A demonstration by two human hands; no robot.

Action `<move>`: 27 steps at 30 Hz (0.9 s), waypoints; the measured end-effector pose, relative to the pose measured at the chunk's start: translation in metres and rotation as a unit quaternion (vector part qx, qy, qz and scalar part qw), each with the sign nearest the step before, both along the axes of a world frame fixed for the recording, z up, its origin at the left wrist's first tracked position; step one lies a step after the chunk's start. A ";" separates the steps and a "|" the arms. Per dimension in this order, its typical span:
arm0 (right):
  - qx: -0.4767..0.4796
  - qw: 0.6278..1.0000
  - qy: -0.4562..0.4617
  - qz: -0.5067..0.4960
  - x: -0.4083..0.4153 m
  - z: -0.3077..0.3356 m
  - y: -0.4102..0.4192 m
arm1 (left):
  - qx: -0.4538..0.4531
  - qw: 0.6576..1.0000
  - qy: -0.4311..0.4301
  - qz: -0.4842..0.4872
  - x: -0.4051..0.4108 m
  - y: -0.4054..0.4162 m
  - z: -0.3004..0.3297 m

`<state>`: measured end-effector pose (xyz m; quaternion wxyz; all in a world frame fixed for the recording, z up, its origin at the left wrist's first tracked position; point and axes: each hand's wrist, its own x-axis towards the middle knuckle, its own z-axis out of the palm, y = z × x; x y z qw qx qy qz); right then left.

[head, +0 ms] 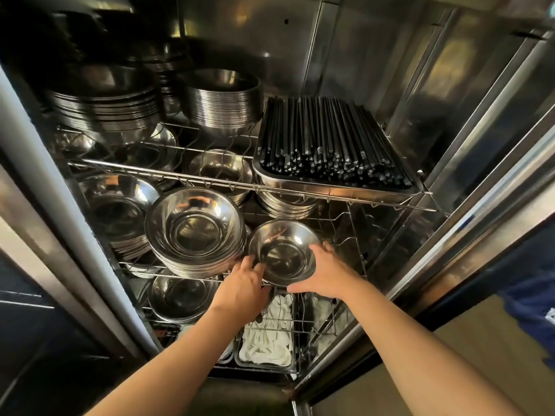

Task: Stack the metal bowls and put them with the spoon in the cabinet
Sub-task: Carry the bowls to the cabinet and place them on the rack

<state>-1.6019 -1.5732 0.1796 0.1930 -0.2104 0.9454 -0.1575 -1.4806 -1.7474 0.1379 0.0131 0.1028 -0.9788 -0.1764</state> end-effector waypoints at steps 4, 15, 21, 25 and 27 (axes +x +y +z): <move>0.008 1.000 -0.017 0.008 0.004 0.002 -0.004 | 0.015 1.000 -0.018 -0.021 0.004 -0.009 0.005; 0.049 0.995 0.083 0.012 0.035 0.009 -0.021 | 0.055 0.992 -0.035 -0.108 0.030 -0.047 0.023; 0.063 0.979 0.192 0.028 0.092 0.013 -0.008 | -0.076 0.978 -0.076 -0.177 0.049 -0.051 0.025; 0.082 0.978 0.189 -0.014 0.150 0.014 0.041 | -0.119 0.958 -0.069 -0.252 0.065 -0.017 0.025; 0.075 0.981 0.175 -0.048 0.184 0.015 0.072 | -0.128 0.947 -0.066 -0.289 0.076 0.011 0.027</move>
